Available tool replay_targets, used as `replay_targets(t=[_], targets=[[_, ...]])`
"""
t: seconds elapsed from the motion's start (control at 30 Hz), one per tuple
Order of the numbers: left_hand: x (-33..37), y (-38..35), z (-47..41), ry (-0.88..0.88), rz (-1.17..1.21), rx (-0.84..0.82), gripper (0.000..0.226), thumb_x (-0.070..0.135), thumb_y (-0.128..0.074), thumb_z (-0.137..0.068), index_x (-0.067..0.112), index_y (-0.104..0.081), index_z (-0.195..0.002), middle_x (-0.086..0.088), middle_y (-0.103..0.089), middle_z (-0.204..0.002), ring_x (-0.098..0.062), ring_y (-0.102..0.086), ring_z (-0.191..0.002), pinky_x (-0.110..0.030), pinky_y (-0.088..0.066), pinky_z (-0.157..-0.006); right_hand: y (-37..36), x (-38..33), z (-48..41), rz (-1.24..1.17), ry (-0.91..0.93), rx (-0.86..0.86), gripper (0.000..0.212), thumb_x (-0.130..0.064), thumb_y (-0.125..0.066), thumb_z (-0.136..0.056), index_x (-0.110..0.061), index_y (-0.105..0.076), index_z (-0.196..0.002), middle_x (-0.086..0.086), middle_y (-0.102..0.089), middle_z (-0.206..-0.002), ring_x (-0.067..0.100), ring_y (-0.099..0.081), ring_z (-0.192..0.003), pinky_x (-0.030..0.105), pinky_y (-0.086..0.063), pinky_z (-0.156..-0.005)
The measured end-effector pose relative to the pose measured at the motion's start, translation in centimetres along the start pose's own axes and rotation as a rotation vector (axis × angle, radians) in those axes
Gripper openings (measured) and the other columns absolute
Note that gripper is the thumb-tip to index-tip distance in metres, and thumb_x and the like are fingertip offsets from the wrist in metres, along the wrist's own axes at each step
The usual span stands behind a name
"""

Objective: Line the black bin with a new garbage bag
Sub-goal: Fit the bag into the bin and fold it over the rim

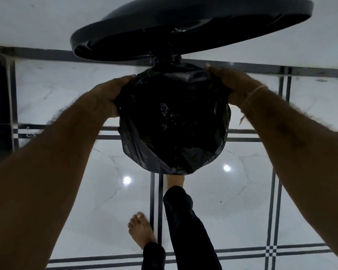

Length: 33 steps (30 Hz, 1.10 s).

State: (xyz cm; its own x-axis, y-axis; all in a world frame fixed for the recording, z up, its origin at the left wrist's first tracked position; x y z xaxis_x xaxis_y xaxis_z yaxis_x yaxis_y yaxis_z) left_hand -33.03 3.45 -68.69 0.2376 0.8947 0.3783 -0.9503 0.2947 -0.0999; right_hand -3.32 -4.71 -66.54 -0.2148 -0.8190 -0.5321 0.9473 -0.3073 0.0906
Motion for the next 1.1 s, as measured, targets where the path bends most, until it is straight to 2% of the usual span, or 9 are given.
replay_targets(t=[0.13, 0.27, 0.37, 0.43, 0.53, 0.67, 0.8, 1.03, 1.1], targets=[[-1.0, 0.2, -0.3, 0.004, 0.036, 0.013, 0.03, 0.046, -0.071, -0.092, 0.016, -0.073, -0.085, 0.001, -0.075, -0.085, -0.013, -0.074, -0.069, -0.029, -0.062, -0.065, 0.1, 1.1, 0.1, 0.059, -0.023, -0.026, 0.026, -0.034, -0.063, -0.099, -0.011, -0.071, -0.091, 0.002, -0.075, -0.085, 0.018, -0.071, -0.087, 0.033, -0.06, -0.083], [-3.6, 1.6, 1.9, -0.107, 0.135, 0.014, 0.038, 0.064, -0.06, -0.091, 0.029, -0.074, -0.086, 0.014, -0.071, -0.08, -0.012, -0.064, -0.08, -0.037, -0.052, -0.077, 1.7, 3.5, 2.7, -0.096, -0.012, -0.042, 0.044, -0.062, -0.061, -0.092, -0.021, -0.076, -0.1, -0.006, -0.075, -0.091, 0.013, -0.072, -0.091, 0.032, -0.059, -0.08], [-5.7, 1.8, 3.4, -0.14, 0.15, 0.007, 0.029, 0.055, -0.063, -0.094, 0.028, -0.075, -0.09, 0.016, -0.073, -0.083, -0.013, -0.061, -0.079, -0.035, -0.05, -0.075, 2.5, 5.2, 2.9, -0.183, -0.073, -0.003, 0.046, -0.06, -0.07, -0.085, -0.018, -0.075, -0.103, -0.002, -0.074, -0.109, 0.024, -0.069, -0.115, 0.044, -0.058, -0.094], [-6.0, 1.7, 3.6, -0.126, 0.209, 0.059, 0.03, 0.052, -0.066, -0.093, 0.025, -0.079, -0.089, 0.013, -0.078, -0.092, -0.014, -0.068, -0.093, -0.036, -0.056, -0.085, 1.9, 5.7, 2.6, -0.237, -0.133, 0.005, 0.048, -0.058, -0.074, -0.082, -0.015, -0.074, -0.105, 0.001, -0.075, -0.113, 0.025, -0.071, -0.114, 0.042, -0.061, -0.088], [-6.3, 1.5, 3.5, -0.123, 0.211, 0.17, 0.03, 0.049, -0.065, -0.096, 0.022, -0.078, -0.092, 0.008, -0.078, -0.098, -0.016, -0.066, -0.104, -0.033, -0.053, -0.092, 2.1, 6.9, 2.8, -0.276, -0.122, 0.154, 0.036, -0.049, -0.065, -0.095, -0.014, -0.072, -0.091, -0.003, -0.074, -0.088, 0.016, -0.067, -0.092, 0.03, -0.059, -0.069], [-7.9, 0.7, 5.6, -0.196, 0.309, 0.281, 0.05, 0.06, -0.053, -0.098, 0.015, -0.066, -0.112, 0.009, -0.07, -0.106, -0.008, -0.066, -0.095, -0.034, -0.055, -0.088, 2.6, 9.9, 8.1, -0.377, 0.005, 0.447, 0.037, -0.051, -0.06, -0.099, -0.015, -0.063, -0.093, 0.001, -0.06, -0.097, 0.017, -0.058, -0.088, 0.027, -0.049, -0.066], [-10.1, 0.2, 7.4, -0.326, 0.343, 0.336, 0.02, 0.031, -0.064, -0.1, 0.019, -0.06, -0.084, 0.017, -0.065, -0.074, 0.004, -0.062, -0.068, -0.021, -0.052, -0.071, 0.1, 14.8, 10.6, -0.626, -0.132, 0.29, 0.05, -0.054, -0.065, -0.093, -0.014, -0.069, -0.123, 0.0, -0.074, -0.12, 0.02, -0.069, -0.111, 0.04, -0.058, -0.094], [-10.1, 0.9, 6.3, -0.215, 0.431, 0.305, 0.017, 0.04, -0.065, -0.098, 0.023, -0.068, -0.095, 0.007, -0.067, -0.099, -0.013, -0.06, -0.096, -0.028, -0.051, -0.08, -1.2, 16.6, 8.5, -0.969, -0.159, 0.234, 0.036, -0.041, -0.061, -0.1, -0.009, -0.077, -0.102, 0.01, -0.08, -0.107, 0.025, -0.079, -0.093, 0.039, -0.064, -0.073], [-10.9, 1.3, 7.1, -0.21, 0.47, 0.399, 0.027, 0.044, -0.064, -0.098, 0.019, -0.065, -0.107, 0.007, -0.065, -0.099, -0.013, -0.06, -0.094, -0.031, -0.051, -0.083, -0.9, 17.1, 8.7, -0.966, -0.148, 0.236, 0.036, -0.043, -0.061, -0.099, -0.011, -0.078, -0.098, 0.009, -0.079, -0.109, 0.026, -0.077, -0.1, 0.041, -0.064, -0.081]])
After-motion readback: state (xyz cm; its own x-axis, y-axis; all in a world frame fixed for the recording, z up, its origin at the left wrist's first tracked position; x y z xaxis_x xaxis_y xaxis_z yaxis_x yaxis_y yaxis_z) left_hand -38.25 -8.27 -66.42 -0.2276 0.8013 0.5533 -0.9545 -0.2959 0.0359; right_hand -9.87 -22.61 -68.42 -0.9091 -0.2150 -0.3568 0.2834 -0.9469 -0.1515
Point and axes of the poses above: each hand's wrist, its own z-axis away from the middle knuckle, its own y-axis out of the back of the hand, x = y × z, the point moved 7 cm from there along -z, towards the middle knuckle
